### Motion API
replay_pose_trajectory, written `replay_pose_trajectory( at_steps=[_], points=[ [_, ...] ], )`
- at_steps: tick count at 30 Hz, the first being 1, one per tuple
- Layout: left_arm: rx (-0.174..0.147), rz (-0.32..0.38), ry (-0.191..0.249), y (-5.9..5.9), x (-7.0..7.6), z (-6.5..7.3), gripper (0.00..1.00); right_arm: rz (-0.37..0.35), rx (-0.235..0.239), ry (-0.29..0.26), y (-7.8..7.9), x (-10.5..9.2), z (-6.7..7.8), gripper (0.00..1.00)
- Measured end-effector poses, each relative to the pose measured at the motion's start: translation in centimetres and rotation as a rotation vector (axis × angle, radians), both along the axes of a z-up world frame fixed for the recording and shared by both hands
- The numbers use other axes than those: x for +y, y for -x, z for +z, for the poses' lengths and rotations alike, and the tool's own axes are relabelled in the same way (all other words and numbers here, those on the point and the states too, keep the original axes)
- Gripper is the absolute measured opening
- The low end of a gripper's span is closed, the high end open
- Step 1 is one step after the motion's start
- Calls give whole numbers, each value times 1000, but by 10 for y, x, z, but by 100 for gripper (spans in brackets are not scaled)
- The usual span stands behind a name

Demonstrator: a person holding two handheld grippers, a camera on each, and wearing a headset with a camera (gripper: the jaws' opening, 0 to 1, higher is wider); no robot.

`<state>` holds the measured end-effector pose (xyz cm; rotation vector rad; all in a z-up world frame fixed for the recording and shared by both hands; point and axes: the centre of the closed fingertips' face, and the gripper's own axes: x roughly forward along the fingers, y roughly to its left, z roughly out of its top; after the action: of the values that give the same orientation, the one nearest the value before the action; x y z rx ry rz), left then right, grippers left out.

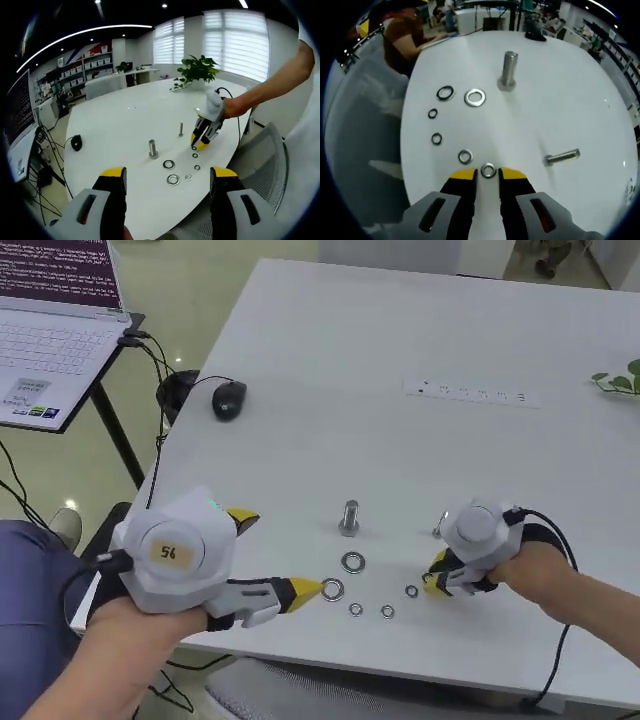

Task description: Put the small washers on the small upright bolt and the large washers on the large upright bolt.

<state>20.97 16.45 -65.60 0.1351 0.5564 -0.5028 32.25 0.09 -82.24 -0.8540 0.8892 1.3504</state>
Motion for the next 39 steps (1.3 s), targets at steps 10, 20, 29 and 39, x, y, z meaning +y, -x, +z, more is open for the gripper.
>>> replay_pose_trajectory(
  at_steps=[10, 20, 29, 39],
  points=[
    [-7, -9, 0, -1, -4, 2, 67, 14, 16, -10, 3, -3, 0, 14],
    [-10, -9, -1, -2, -6, 4, 67, -63, 25, -44, 4, -6, 0, 13],
    [-7, 3, 1, -2, -1, 2, 67, -139, 21, -80, -2, -15, 7, 13],
    [-9, 7, 9, -4, -1, 2, 67, -238, -90, -148, -44, -23, 54, 13]
  ],
)
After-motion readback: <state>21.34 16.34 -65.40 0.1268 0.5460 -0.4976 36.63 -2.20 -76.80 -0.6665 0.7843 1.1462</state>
